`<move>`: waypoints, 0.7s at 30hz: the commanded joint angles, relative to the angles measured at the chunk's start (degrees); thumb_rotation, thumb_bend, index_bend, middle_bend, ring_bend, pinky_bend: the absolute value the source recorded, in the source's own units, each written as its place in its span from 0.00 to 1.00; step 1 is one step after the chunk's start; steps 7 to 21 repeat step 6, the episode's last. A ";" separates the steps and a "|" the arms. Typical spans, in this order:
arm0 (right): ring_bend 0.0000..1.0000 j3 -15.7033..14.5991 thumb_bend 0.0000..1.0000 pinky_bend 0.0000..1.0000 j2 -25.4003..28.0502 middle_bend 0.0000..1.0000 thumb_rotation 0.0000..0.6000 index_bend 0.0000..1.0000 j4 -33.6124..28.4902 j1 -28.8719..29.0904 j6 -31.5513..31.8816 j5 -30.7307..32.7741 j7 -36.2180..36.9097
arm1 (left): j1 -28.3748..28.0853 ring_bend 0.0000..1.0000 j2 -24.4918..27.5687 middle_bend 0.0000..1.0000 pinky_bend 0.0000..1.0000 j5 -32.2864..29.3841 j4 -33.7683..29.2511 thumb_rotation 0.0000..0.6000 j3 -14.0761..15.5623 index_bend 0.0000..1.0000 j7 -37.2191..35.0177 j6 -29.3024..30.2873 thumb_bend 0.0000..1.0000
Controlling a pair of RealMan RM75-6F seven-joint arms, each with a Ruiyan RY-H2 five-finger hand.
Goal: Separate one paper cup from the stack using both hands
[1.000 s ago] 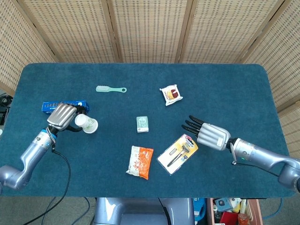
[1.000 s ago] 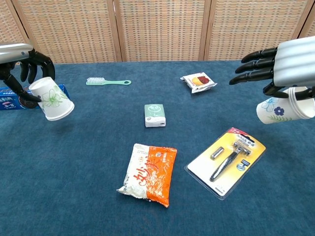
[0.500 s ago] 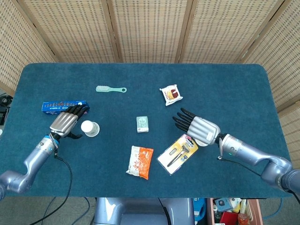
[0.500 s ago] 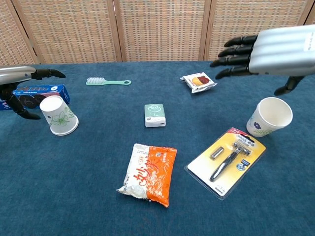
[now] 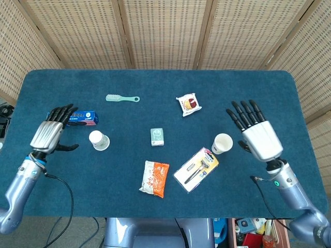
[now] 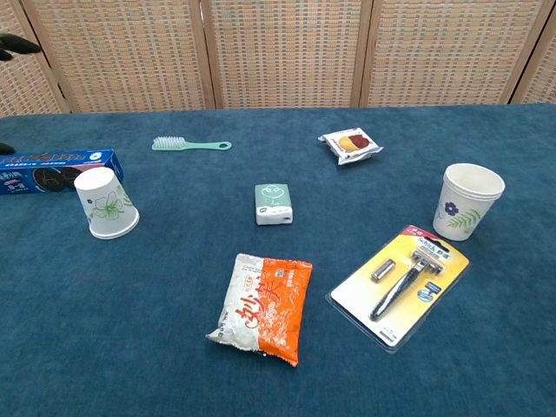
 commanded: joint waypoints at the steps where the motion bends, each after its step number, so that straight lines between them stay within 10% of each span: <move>1: 0.00 -2.36 0.00 0.00 1.21 0.00 1.00 0.00 -3.30 -6.67 4.90 3.08 2.31 | 6.63 0.00 1.91 0.00 0.00 0.54 -4.89 1.00 1.48 0.00 2.92 9.84 0.15; 21: 0.00 -6.15 0.00 0.00 0.98 0.00 1.00 0.00 -3.51 -12.31 7.55 3.62 4.87 | 11.76 0.00 2.17 0.00 0.00 2.26 -6.82 1.00 4.09 0.00 2.97 16.25 0.15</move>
